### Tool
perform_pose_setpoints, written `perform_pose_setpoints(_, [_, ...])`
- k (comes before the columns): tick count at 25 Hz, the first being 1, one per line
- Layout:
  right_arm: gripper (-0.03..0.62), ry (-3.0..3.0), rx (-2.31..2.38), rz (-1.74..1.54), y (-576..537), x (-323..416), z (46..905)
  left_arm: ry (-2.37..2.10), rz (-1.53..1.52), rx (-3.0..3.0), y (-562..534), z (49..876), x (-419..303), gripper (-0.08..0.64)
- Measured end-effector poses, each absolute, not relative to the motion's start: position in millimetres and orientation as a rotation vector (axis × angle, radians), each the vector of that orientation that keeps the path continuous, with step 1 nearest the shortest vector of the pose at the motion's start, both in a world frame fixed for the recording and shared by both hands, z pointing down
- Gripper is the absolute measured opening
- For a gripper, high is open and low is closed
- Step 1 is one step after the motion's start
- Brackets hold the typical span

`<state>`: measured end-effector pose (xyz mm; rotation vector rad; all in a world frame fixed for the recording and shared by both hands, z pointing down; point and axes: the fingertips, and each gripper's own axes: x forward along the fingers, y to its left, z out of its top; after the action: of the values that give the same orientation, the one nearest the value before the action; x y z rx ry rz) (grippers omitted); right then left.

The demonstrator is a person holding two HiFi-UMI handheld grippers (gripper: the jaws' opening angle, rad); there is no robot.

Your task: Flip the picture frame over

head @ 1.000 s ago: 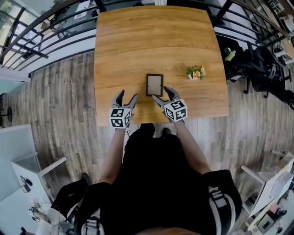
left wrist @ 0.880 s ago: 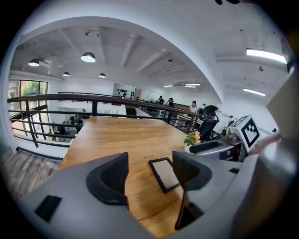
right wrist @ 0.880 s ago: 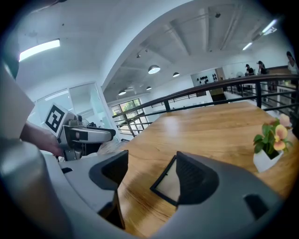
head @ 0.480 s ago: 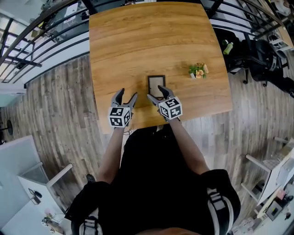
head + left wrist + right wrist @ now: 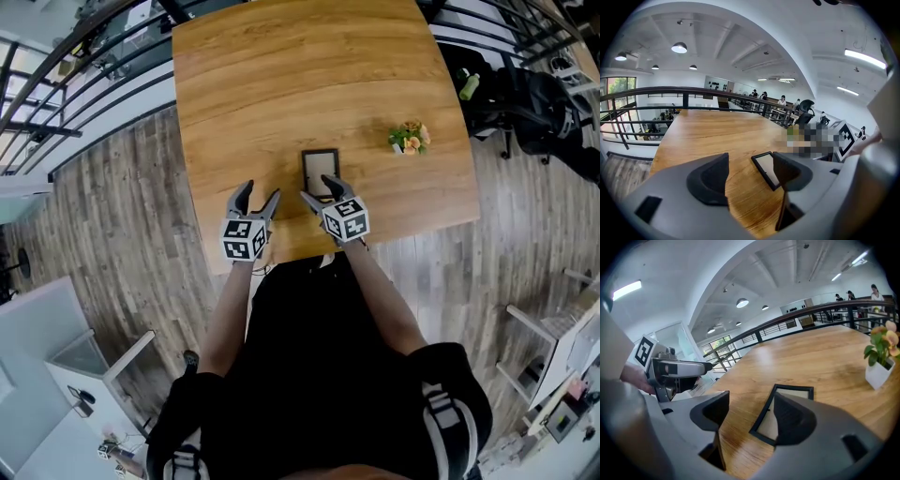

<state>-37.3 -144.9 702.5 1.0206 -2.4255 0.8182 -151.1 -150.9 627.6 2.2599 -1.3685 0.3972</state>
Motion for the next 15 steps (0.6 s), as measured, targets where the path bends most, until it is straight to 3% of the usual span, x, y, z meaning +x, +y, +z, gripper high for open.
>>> perform_pose_setpoints(15, [0.293, -2.365, 1.004, 0.851, -138.0, -51.0, 730.0, -1.358, 0.413, 2.218, -136.8, 647.6, -161.9, 0.319])
